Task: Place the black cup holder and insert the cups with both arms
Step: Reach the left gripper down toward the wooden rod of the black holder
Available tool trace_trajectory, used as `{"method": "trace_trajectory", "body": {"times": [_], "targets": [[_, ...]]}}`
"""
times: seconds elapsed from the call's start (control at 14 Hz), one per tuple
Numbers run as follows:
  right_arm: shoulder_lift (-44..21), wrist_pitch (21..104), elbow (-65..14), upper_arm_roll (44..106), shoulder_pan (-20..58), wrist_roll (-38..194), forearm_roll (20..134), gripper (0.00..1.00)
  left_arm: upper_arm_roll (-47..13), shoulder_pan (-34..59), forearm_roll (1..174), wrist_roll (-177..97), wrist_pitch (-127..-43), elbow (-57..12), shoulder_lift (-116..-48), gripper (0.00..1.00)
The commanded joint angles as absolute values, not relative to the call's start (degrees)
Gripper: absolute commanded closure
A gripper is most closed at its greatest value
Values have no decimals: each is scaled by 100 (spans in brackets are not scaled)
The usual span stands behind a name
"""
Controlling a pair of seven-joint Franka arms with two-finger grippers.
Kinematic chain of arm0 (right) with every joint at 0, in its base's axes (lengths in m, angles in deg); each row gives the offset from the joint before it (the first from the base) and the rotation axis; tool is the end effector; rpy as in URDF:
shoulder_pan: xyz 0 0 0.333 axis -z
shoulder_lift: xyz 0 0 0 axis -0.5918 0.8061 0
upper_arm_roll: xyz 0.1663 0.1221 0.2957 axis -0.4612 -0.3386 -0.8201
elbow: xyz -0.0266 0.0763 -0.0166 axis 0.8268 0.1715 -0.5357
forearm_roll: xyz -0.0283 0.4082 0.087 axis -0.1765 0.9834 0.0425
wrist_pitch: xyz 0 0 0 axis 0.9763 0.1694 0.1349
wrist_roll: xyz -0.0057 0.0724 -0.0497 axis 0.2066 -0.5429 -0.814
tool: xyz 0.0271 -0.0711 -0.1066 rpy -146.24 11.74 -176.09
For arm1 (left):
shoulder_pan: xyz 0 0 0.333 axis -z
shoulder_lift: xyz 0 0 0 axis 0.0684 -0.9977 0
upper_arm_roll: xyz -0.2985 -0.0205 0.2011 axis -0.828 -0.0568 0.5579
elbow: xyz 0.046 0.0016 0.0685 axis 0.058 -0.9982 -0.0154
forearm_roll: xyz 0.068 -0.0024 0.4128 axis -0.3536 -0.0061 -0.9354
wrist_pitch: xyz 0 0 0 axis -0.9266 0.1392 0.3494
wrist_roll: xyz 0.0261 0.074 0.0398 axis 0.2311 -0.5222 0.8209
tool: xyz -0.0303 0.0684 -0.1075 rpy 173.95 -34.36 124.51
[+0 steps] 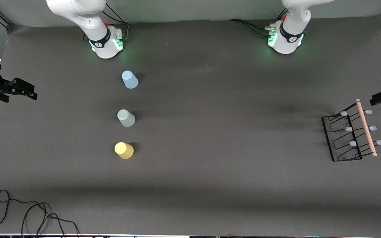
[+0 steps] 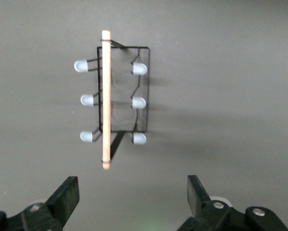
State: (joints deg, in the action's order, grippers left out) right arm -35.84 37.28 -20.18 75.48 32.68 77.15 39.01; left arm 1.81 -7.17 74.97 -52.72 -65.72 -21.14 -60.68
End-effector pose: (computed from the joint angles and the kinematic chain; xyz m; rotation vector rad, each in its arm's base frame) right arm 0.5715 -0.0274 0.6239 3.1239 0.0921 -0.0715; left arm 0.5923 0.1314 0.5402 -3.0861 -0.1337 0.1380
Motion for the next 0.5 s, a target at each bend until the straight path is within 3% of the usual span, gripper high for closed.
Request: {"method": "trace_trajectory", "body": {"times": [0.0,0.43], "targets": [[-3525,3643,-1875,7595,3189,7853,3825,0,159,-1057,7426,-5615,-7711,-3016,-5943,0],[-3525,3643,-1893,7595,3189,7862,3825,0,151,-1190,7233,-5624,-8348,-3036,-6864,0]]}}
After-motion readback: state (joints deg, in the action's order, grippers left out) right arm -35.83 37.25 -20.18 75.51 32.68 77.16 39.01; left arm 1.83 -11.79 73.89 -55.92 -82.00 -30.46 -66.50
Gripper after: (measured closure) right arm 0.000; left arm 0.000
